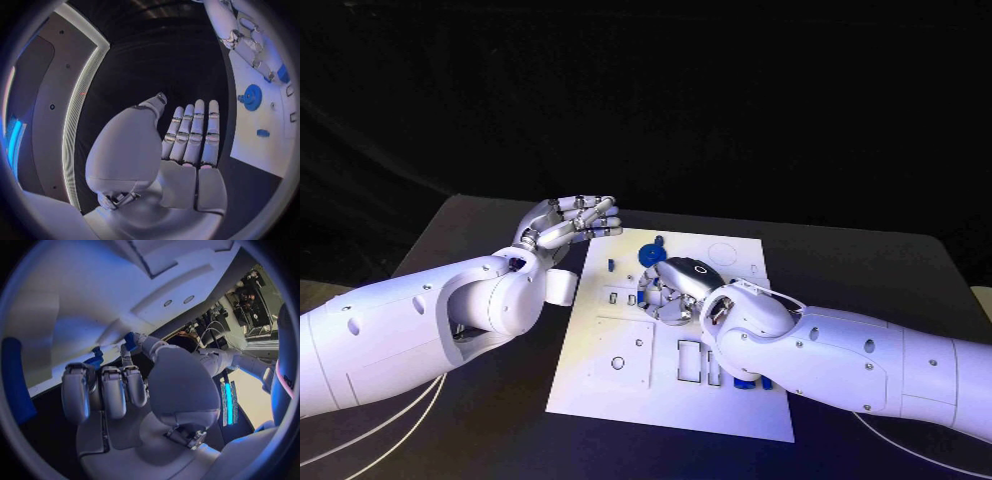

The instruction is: Assemble the parts on the task board

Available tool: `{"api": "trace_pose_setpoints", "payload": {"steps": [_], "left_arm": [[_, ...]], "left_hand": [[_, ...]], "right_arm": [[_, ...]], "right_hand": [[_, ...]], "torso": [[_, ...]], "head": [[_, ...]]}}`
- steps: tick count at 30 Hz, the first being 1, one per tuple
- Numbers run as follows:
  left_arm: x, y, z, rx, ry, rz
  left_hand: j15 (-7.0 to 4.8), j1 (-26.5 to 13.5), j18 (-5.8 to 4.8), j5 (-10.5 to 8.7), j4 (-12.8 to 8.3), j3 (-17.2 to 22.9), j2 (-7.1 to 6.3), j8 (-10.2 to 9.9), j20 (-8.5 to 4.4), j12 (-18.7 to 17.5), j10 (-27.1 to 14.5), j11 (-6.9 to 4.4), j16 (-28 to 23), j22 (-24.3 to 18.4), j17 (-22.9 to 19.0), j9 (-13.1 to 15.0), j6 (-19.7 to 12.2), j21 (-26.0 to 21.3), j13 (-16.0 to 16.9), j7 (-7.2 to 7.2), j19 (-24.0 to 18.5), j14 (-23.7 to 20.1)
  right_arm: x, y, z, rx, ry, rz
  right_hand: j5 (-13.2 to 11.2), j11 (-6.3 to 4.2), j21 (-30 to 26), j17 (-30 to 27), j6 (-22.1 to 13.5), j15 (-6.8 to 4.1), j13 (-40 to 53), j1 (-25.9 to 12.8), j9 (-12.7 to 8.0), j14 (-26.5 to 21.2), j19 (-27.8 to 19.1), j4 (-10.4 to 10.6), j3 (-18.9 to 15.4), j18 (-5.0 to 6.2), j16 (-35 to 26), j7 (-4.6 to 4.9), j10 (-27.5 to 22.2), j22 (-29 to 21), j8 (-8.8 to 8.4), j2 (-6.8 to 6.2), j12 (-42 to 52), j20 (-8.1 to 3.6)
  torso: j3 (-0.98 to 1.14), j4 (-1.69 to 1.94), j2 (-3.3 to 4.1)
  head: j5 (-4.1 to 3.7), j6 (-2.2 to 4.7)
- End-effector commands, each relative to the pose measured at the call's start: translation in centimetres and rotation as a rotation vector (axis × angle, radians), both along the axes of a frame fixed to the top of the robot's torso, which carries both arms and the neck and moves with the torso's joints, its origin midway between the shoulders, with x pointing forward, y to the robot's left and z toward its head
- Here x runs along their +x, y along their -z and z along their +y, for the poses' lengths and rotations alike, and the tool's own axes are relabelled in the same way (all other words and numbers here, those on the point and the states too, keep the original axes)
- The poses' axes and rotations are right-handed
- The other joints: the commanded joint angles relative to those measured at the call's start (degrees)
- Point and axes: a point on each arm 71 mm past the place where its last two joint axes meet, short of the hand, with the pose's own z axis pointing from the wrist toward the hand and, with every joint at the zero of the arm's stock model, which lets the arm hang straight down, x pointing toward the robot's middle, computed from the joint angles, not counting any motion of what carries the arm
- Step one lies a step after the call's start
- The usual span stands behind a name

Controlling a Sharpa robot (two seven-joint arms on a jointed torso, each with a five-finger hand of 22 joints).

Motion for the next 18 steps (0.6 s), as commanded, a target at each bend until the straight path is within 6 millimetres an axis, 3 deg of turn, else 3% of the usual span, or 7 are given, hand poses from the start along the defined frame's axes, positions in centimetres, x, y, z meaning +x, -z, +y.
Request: {"api": "trace_pose_setpoints", "payload": {"steps": [1,18], "left_arm": [[-0.08,-0.11,-0.23,-0.011,0.021,-0.003],[-0.07,-0.07,-0.18,-0.010,0.023,0.002]], "left_hand": [[0.24,-0.57,0.76,-0.35,-0.03,0.25,-0.12,-0.37,0.14,-0.31,0.39,0.15,-0.34,-0.10,0.05,-0.06,0.22,0.14,0.03,1.15,0.03,0.03],[0.24,-0.62,0.76,-0.35,-0.02,0.25,-0.16,-0.39,0.15,-0.35,0.39,0.16,-0.37,-0.11,0.07,-0.07,0.21,0.14,0.02,1.15,0.03,0.03]], "right_arm": [[-0.05,0.38,-0.10,-0.025,0.001,-0.003],[-0.11,0.44,-0.06,-0.029,-0.006,-0.004]], "right_hand": [[-0.20,-0.42,-0.20,8.32,0.24,-0.31,8.81,-0.37,-0.14,4.55,0.16,0.27,0.09,-0.21,-0.02,-0.41,1.29,7.79,0.22,0.21,0.20,-0.25],[-0.63,0.07,-0.52,8.21,-1.28,0.03,8.22,-1.28,-0.38,4.52,0.01,-0.01,-0.18,-0.16,-0.08,0.22,0.77,7.63,-0.87,-1.41,-0.40,-0.06]], "torso": [[-0.01,-0.09,0.02],[0.05,-0.10,0.02]], "head": [[0.04,-0.08],[-0.03,-0.03]]}}
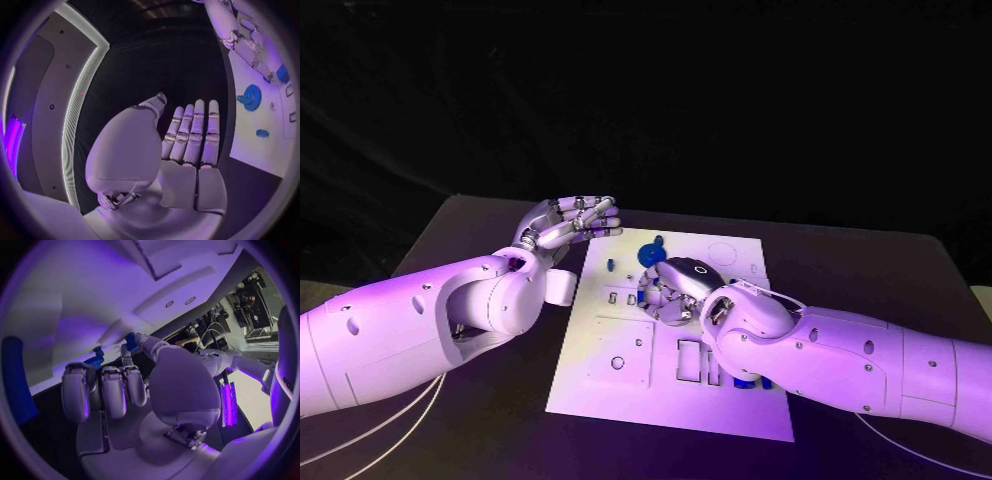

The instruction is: Assemble the parts on the task board

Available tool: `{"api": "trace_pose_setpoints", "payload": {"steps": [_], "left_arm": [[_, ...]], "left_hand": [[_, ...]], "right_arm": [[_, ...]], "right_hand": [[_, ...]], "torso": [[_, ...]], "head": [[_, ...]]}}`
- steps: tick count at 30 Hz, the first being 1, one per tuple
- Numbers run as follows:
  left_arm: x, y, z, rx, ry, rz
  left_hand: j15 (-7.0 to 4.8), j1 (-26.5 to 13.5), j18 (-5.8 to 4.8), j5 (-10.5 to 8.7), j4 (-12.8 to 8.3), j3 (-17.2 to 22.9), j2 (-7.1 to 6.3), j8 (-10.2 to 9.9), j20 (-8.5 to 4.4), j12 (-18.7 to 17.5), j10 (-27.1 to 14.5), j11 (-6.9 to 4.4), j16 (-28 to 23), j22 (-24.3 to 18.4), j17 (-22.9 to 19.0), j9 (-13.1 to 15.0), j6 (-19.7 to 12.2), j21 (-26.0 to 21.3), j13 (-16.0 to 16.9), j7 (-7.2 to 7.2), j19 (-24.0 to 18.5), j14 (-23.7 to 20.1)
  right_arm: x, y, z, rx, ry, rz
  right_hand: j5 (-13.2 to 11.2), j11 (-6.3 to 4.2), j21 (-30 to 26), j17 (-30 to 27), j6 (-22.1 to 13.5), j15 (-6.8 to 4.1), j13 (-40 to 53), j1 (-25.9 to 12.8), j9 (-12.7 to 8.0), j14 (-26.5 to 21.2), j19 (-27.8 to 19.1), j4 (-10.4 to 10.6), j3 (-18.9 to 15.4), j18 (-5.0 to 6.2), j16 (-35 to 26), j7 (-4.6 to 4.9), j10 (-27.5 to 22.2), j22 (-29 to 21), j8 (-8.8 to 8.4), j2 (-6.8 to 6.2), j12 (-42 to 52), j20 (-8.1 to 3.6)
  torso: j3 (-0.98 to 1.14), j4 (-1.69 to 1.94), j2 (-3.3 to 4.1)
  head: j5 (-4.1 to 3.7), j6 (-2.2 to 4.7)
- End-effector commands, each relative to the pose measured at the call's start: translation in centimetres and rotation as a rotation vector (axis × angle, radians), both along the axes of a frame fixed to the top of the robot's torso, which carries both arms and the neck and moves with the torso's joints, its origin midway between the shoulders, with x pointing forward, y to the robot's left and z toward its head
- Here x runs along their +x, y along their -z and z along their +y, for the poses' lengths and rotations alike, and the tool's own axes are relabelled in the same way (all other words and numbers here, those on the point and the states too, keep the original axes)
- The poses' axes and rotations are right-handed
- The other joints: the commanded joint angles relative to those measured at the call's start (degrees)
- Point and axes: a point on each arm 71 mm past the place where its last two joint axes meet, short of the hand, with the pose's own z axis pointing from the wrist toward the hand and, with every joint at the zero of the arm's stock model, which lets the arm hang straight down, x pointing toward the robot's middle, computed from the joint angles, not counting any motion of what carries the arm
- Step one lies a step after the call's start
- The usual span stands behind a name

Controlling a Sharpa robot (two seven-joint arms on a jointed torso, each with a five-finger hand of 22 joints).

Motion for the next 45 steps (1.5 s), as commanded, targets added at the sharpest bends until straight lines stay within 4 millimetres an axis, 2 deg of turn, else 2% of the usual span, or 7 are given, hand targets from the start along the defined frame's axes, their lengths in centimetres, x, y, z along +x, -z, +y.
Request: {"api": "trace_pose_setpoints", "payload": {"steps": [1,19,22,26,37,42,45], "left_arm": [[-0.1,-0.1,-0.2,-0.011,0.023,-0.001],[0.0,0.0,-0.2,-0.011,0.030,0.010],[0.0,0.0,-0.2,-0.010,0.029,0.011],[0.0,0.0,-0.2,-0.010,0.029,0.011],[0.0,0.1,-0.1,0.006,0.030,0.014],[0.2,0.3,0.1,0.087,0.049,-0.005],[0.5,0.5,0.3,0.162,0.072,-0.013]], "left_hand": [[0.24,-0.62,0.76,-0.35,-0.02,0.25,-0.16,-0.39,0.15,-0.35,0.39,0.15,-0.37,-0.07,0.08,-0.08,0.21,0.14,0.02,1.15,0.04,0.03],[0.24,-0.66,0.76,-0.35,0.00,0.25,-0.18,-0.41,0.15,-0.39,0.38,0.16,-0.39,-0.08,0.10,-0.08,0.20,0.13,0.02,1.16,0.03,0.02],[0.24,-0.66,0.76,-0.35,0.00,0.25,-0.18,-0.41,0.15,-0.39,0.38,0.16,-0.39,-0.08,0.10,-0.08,0.20,0.13,0.02,1.16,0.03,0.02],[0.26,-0.73,0.76,-0.36,0.03,0.24,-0.22,-0.44,0.16,-0.45,0.34,0.18,-0.43,-0.10,0.12,-0.10,0.16,0.12,0.01,1.18,0.03,0.01],[0.26,-0.75,0.76,-0.37,0.03,0.23,-0.26,-0.45,0.16,-0.49,0.32,0.19,-0.45,-0.11,0.13,-0.11,0.14,0.12,0.01,1.18,0.03,0.02],[0.14,-0.79,0.84,-0.37,-0.01,0.24,-0.41,-0.39,0.06,-0.46,0.62,0.07,-0.35,-0.06,0.29,-0.08,0.31,0.34,0.06,1.05,0.43,0.37],[-1.93,-0.54,0.94,-0.18,-0.22,1.23,-0.63,0.50,-1.86,0.95,4.71,-1.53,2.83,1.07,2.24,0.31,2.18,3.30,0.57,-0.28,5.18,6.42]], "right_arm": [[-0.1,0.3,0.0,-0.022,-0.004,0.005],[-0.1,0.2,0.0,-0.012,-0.011,-0.004],[-0.1,0.2,0.0,-0.009,-0.012,-0.005],[-0.1,0.2,0.0,-0.004,-0.012,-0.007],[-0.2,-0.2,-0.5,0.039,0.000,-0.044],[-0.6,-1.2,-1.7,0.126,0.000,-0.093],[-0.7,-2.2,-2.8,0.200,-0.017,-0.103]], "right_hand": [[-0.31,0.14,-0.29,8.28,-0.66,0.08,8.17,-0.46,-0.19,4.54,0.00,0.01,-0.25,-0.15,-0.06,0.12,0.73,7.63,-0.44,-0.61,-0.21,-0.02],[-0.65,0.86,-1.06,7.72,-2.30,0.71,7.11,-2.00,-0.56,4.40,-0.48,0.47,-1.28,0.03,-0.24,0.89,-0.18,7.10,-1.80,-2.22,-1.23,0.53],[-4.03,1.02,-1.25,7.70,-2.74,0.90,6.89,-3.12,-0.61,4.38,-0.57,1.34,-2.42,0.07,-0.26,0.99,-0.38,7.01,-2.21,-2.56,-1.45,0.77],[-6.06,1.06,-1.38,7.69,-3.13,0.95,6.82,-3.70,-0.59,4.37,-0.59,2.05,-3.71,0.10,-0.28,1.01,-0.45,6.99,-2.53,-2.90,-1.53,0.86],[-6.88,1.45,-2.25,7.07,-5.14,1.25,5.24,-3.91,-0.76,4.21,-1.09,3.26,-6.06,0.30,-0.50,1.45,-1.86,6.42,-3.68,-3.59,-3.06,1.08],[-5.75,1.95,-2.78,6.85,-7.16,1.66,4.09,-2.67,-0.96,4.15,-1.37,3.70,-7.61,0.41,-0.60,2.03,-2.92,6.10,-4.67,-3.65,-4.19,1.41],[-4.07,2.04,-4.09,5.61,-7.23,1.76,3.40,-0.50,-0.81,3.83,-2.22,3.14,-7.26,0.76,-1.04,2.13,-3.56,5.11,-4.62,-2.83,-4.85,1.58]], "torso": [[0.01,-0.02,0.02],[0.01,0.00,0.03],[0.00,-0.02,0.04],[-0.01,0.01,0.05],[0.07,0.00,0.00],[0.16,-0.10,-0.19],[0.20,-0.34,-0.38]], "head": [[-0.03,0.03],[-0.05,0.06],[-0.07,0.08],[-0.09,0.06],[-0.18,0.04],[-0.02,0.11],[0.03,0.27]]}}
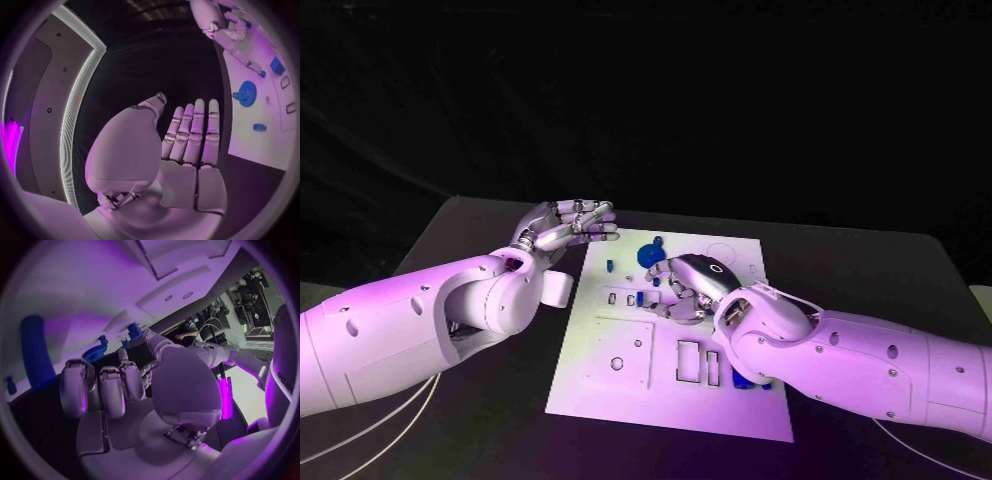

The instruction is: Assemble the parts on the task board

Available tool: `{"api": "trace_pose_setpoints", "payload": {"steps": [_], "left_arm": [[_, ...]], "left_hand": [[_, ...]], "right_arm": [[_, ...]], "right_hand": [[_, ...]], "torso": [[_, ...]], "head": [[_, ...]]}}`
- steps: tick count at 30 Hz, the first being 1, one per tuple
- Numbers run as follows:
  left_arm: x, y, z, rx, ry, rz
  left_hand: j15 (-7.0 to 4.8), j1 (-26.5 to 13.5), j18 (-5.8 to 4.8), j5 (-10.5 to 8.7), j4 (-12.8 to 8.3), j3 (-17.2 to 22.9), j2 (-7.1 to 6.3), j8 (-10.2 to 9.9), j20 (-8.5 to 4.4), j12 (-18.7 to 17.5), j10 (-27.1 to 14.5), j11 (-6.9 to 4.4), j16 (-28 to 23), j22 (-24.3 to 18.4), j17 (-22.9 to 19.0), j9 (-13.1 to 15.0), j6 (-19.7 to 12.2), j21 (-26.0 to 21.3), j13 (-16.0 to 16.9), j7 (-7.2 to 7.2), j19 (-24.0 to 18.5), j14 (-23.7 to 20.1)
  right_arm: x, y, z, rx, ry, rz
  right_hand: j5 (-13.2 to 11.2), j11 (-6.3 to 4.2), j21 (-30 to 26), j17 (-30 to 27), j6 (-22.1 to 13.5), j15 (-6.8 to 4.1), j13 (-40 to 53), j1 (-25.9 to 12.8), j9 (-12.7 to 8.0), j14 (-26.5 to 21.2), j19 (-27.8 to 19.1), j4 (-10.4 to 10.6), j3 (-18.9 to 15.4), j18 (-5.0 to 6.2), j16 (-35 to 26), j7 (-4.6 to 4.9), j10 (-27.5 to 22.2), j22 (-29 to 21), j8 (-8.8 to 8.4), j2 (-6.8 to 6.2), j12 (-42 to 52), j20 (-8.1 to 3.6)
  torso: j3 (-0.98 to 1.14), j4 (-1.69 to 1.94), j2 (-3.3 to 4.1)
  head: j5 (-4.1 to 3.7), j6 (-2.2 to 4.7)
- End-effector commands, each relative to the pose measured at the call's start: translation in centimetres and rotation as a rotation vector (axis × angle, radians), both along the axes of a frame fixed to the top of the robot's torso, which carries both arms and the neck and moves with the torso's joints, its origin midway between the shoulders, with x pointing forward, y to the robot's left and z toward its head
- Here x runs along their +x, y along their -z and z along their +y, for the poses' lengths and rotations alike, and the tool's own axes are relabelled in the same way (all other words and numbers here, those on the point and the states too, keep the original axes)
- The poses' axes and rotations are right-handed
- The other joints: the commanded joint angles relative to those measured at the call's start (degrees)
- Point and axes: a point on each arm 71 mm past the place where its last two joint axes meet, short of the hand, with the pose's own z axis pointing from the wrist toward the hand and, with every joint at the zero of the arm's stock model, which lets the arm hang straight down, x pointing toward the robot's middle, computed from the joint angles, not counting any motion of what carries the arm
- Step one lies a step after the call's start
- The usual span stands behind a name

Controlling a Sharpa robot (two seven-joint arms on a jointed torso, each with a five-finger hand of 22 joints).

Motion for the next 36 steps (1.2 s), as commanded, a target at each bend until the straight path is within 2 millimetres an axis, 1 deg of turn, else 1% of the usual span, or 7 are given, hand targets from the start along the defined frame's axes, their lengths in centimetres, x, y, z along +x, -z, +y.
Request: {"api": "trace_pose_setpoints", "payload": {"steps": [1,10,18,26,27,30,36], "left_arm": [[0.1,0.3,-0.3,0.135,0.073,-0.022],[0.8,1.7,-0.3,0.365,0.167,0.053],[2.0,1.6,-1.1,0.701,0.343,0.159],[3.5,0.3,-2.2,0.938,0.435,0.209],[3.6,0.2,-2.4,0.947,0.442,0.211],[3.9,-0.1,-3.0,0.981,0.481,0.220],[3.9,-0.3,-4.2,1.021,0.553,0.234]], "left_hand": [[-1.48,-0.30,0.94,-0.14,-0.05,1.03,-0.47,0.81,-1.50,0.94,2.96,-1.21,2.43,0.92,1.48,0.41,1.62,2.21,0.38,-0.56,3.35,4.33],[-6.65,-5.57,0.70,-0.07,2.76,3.22,-3.02,3.70,-7.69,6.46,13.57,-5.36,28.77,8.26,17.75,2.71,4.49,16.73,3.73,-3.45,15.11,18.65],[-8.27,-13.69,0.80,-0.25,4.05,0.94,-0.57,13.35,-9.82,28.58,7.46,-7.04,64.24,18.54,61.24,8.53,0.90,33.59,20.69,-5.09,16.38,28.18],[-8.30,-14.49,0.73,-0.29,4.27,1.11,0.85,17.34,-10.11,35.46,1.93,-6.94,61.82,20.08,58.14,11.30,-2.35,35.88,26.22,-4.98,14.90,26.98],[-7.47,-13.52,0.51,-0.35,4.17,2.21,1.55,16.80,-9.54,33.64,-2.14,-5.79,50.48,18.84,42.32,11.22,-4.90,33.41,25.56,-3.90,12.40,19.71],[-6.24,-12.11,0.52,-0.42,4.11,3.71,2.13,16.78,-8.37,31.33,-5.86,-4.54,35.75,16.34,26.99,11.33,-7.39,29.00,24.14,-2.57,9.66,11.53],[-5.52,-7.51,0.92,-0.18,3.99,7.81,3.64,18.42,-7.56,24.79,-7.60,-3.73,24.92,10.46,22.77,11.39,-11.94,22.04,17.46,-2.25,17.79,12.11]], "right_arm": [[-0.2,-1.8,-0.9,0.157,-0.047,-0.054],[0.5,-5.7,-5.7,0.344,-0.008,0.066],[2.1,-8.1,-10.8,0.409,0.111,0.134],[2.8,-8.5,-13.6,0.409,0.182,0.152],[2.8,-8.5,-13.8,0.408,0.186,0.152],[2.9,-8.5,-14.3,0.406,0.199,0.156],[3.1,-8.4,-15.0,0.400,0.218,0.160]], "right_hand": [[1.05,-0.05,-0.79,5.49,-0.23,0.31,3.34,1.81,0.13,3.80,-0.67,-0.65,0.22,0.79,-0.33,0.08,-0.53,5.05,-0.10,0.68,-0.42,0.01],[3.70,-0.22,-4.51,2.07,1.11,0.16,1.47,3.64,0.81,2.86,-3.10,-1.57,1.29,1.70,-1.75,-0.08,-2.28,2.28,1.05,1.60,-2.26,-0.04],[3.84,-0.34,-4.56,2.03,1.63,0.06,1.45,3.44,1.09,2.86,-3.05,-1.46,1.25,1.69,-1.83,-0.22,-2.24,2.30,1.61,1.70,-2.26,-0.12],[3.90,-0.40,-4.72,1.76,1.75,0.01,1.82,3.22,1.21,2.80,-3.11,-1.35,1.11,1.72,-1.96,-0.28,-1.89,2.20,1.82,1.64,-1.90,-0.17],[3.90,-0.40,-4.72,1.76,1.75,0.01,1.82,3.22,1.21,2.80,-3.11,-1.35,1.11,1.72,-1.96,-0.28,-1.89,2.20,1.82,1.64,-1.90,-0.17],[3.91,-0.43,-4.74,1.73,1.79,-0.01,1.98,3.15,1.25,2.80,-3.11,-1.32,1.06,1.72,-1.98,-0.31,-1.73,2.19,1.90,1.60,-1.73,-0.19],[3.91,-0.45,-4.77,1.68,1.84,-0.04,2.07,3.09,1.29,2.79,-3.11,-1.29,1.02,1.72,-2.01,-0.34,-1.62,2.18,1.98,1.59,-1.63,-0.21]], "torso": [[0.08,-0.31,-0.31],[0.31,-0.81,-1.15],[0.61,-1.10,-2.13],[0.91,-1.31,-2.59],[0.94,-1.32,-2.58],[1.04,-1.43,-2.62],[1.06,-1.42,-2.53]], "head": [[0.12,0.21],[0.11,0.00],[0.32,-0.40],[0.52,-1.05],[0.53,-1.05],[0.61,-1.02],[0.53,-1.03]]}}
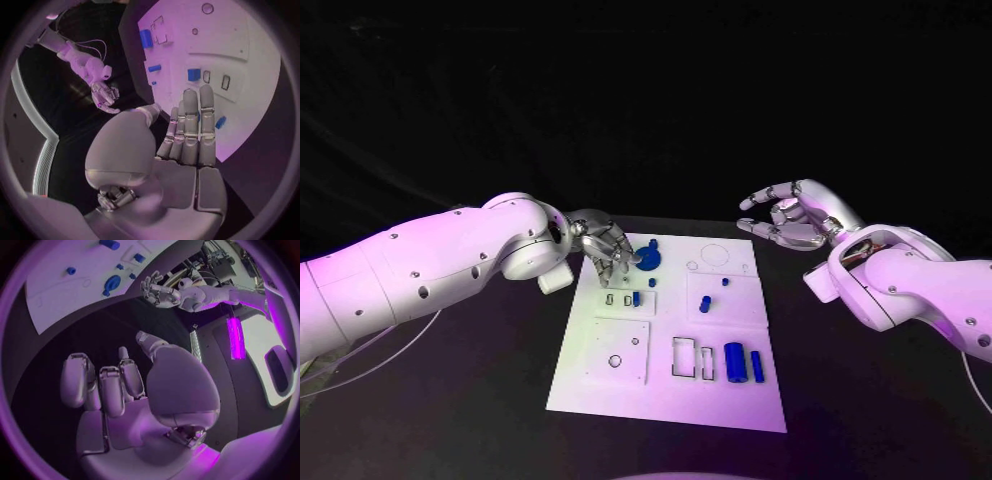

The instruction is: Assemble the parts on the task board

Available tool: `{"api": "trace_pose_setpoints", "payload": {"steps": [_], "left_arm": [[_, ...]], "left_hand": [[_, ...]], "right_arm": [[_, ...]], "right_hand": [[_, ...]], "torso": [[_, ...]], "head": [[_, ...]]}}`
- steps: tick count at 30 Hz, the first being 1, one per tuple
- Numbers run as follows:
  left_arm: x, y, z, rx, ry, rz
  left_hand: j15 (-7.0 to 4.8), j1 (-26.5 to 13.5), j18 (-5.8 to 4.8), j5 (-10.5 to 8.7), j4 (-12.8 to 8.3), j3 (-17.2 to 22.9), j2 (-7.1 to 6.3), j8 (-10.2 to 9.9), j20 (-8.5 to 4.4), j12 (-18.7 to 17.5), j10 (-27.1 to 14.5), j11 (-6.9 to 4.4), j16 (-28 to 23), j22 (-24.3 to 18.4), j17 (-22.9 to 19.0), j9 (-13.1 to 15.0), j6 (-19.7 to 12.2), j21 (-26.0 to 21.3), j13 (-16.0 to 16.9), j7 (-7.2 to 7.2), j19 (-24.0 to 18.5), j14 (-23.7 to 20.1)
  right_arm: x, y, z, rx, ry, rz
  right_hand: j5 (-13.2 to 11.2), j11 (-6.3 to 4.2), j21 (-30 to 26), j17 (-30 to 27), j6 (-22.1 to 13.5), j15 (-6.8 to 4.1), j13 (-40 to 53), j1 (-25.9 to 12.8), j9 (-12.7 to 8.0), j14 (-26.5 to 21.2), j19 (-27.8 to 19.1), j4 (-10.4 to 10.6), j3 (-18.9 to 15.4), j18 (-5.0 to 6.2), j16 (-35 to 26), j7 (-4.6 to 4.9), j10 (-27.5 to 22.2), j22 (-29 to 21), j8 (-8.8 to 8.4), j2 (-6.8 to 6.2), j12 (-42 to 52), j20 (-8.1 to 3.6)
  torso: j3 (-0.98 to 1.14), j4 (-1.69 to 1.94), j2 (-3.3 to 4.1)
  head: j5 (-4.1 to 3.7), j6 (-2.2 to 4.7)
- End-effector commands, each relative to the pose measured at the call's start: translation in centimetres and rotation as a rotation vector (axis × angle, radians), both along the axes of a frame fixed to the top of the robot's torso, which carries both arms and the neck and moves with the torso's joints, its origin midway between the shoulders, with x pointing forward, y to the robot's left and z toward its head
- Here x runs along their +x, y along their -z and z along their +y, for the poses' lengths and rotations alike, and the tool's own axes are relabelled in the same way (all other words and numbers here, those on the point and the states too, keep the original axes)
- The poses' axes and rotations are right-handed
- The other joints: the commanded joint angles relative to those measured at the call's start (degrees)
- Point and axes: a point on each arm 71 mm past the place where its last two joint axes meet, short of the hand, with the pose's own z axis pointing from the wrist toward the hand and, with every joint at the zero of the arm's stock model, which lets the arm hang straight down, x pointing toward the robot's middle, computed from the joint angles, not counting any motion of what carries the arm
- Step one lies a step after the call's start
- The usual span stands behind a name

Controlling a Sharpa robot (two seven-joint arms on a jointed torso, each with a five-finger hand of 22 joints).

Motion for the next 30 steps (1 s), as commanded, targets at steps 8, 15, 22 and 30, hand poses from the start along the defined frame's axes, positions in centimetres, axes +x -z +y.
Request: {"api": "trace_pose_setpoints", "payload": {"steps": [8,15,22,30], "left_arm": [[0.1,0.6,-1.1,0.202,0.075,0.049],[0.6,0.9,-1.4,0.308,0.098,0.038],[0.8,1.2,-2.3,0.388,0.142,0.040],[1.0,1.9,-2.8,0.443,0.166,0.051]], "left_hand": [[-2.85,-6.84,-4.15,0.09,0.07,-3.77,-0.84,10.79,-2.97,19.23,9.34,-3.35,41.90,38.66,44.04,3.50,4.01,31.49,9.35,-2.93,17.98,19.69],[-5.14,-12.18,-5.91,-0.17,0.32,-6.97,-0.65,16.85,-5.07,42.32,21.29,-6.05,47.40,51.04,53.23,6.98,6.38,39.32,35.96,-5.80,20.43,22.41],[-5.40,-13.58,-6.29,-0.16,0.33,-8.02,-0.23,17.63,-5.33,43.68,21.86,-6.32,47.36,53.45,53.09,7.98,6.52,40.62,37.61,-6.11,21.01,22.37],[-5.53,-14.68,-6.34,-0.16,0.32,-8.91,-0.12,18.12,-5.46,43.80,21.59,-6.46,47.33,53.84,53.01,8.78,6.32,40.89,37.56,-6.26,21.03,22.35]], "right_arm": [[0.2,0.3,-0.8,-0.002,0.006,0.040],[0.3,0.4,-1.1,-0.006,0.014,0.045],[0.4,0.5,-1.1,-0.010,0.018,0.048],[0.4,0.6,-1.1,-0.014,0.020,0.050]], "right_hand": [[0.18,-0.18,-0.13,1.70,0.63,-0.10,2.36,-0.24,0.21,2.80,-0.11,0.17,-0.42,0.72,-0.36,-0.11,0.68,2.25,0.51,0.04,0.40,-0.12],[0.75,-0.30,-0.05,1.82,0.73,-0.21,2.60,-0.25,0.35,2.86,0.03,0.19,-0.44,0.68,-0.35,-0.22,0.99,2.35,0.77,0.09,0.68,-0.22],[1.34,-0.34,-0.16,1.79,0.67,-0.27,2.61,-0.28,0.43,2.87,0.03,0.20,-0.46,0.69,-0.38,-0.25,1.05,2.29,0.90,0.07,0.71,-0.29],[1.64,-0.35,-0.22,1.77,0.62,-0.29,2.59,-0.36,0.47,2.88,0.03,0.25,-0.49,0.70,-0.41,-0.26,1.05,2.27,0.96,0.04,0.70,-0.32]], "torso": [[-0.08,0.25,0.00],[-0.08,0.16,0.01],[-0.12,0.07,0.11],[-0.12,0.19,0.15]], "head": [[-0.24,-0.39],[-0.08,-0.56],[0.02,-0.72],[-0.02,-1.10]]}}
